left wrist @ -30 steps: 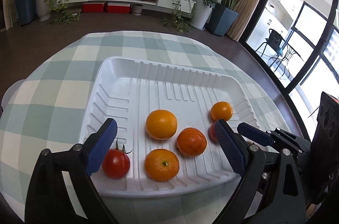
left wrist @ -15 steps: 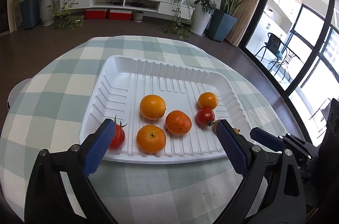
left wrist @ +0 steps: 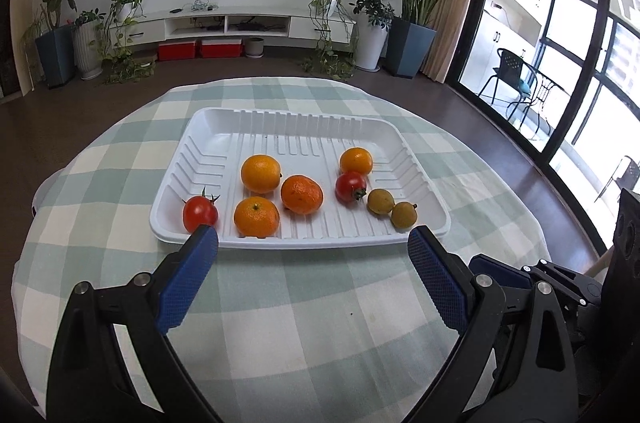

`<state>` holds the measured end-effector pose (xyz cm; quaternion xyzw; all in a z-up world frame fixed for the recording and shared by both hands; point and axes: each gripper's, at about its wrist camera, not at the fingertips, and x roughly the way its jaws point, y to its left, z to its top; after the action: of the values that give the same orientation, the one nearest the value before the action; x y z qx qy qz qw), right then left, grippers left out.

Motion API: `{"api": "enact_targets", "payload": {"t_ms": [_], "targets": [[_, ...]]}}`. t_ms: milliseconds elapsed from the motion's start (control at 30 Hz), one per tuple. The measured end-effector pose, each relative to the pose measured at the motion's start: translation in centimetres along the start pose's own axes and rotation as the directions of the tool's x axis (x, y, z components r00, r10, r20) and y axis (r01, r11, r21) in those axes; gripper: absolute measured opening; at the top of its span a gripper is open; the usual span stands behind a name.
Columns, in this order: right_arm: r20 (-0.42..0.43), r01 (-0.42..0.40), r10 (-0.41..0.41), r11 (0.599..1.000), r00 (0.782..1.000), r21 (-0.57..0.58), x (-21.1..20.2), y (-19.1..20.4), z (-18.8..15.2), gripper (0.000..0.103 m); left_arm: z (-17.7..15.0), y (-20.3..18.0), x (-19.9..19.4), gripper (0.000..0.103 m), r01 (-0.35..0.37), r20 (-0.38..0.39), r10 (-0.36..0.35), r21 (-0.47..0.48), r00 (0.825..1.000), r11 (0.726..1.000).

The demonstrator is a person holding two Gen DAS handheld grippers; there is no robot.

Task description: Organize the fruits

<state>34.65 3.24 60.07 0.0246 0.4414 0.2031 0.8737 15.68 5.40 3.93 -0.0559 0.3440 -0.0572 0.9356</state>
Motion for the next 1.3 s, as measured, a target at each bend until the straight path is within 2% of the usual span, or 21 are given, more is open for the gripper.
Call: {"api": "enact_targets", "payload": {"t_ms": [467,633,800,1300], "targets": [[0.006,-0.009,0.009,1.0,1.0,0.01,-1.2,0.1,-1.6,0.042,-2.9,-2.6,-2.7,0.096,-0.051,0.018,0.05,0.054,0.999,0.997],[0.011,-0.011,0.011,1.0,1.0,0.002,-1.6,0.4,-1.8,0.045,-3.1,-3.4,-3.3,0.097,-0.075,0.027,0.073,0.075,0.997,0.994],[0.014,-0.013,0.013,1.0,1.0,0.001,-1.8,0.4,-1.8,0.045,-3.4,-3.7,-3.6,0.097,-0.072,0.023,0.071,0.081,0.997,0.994],[0.016,-0.019,0.019,1.0,1.0,0.001,-2.0,0.5,-1.6,0.046,-4.0,-4.9,-4.1,0.097,-0.131,0.027,0.128,0.137,0.991,0.982]]}}
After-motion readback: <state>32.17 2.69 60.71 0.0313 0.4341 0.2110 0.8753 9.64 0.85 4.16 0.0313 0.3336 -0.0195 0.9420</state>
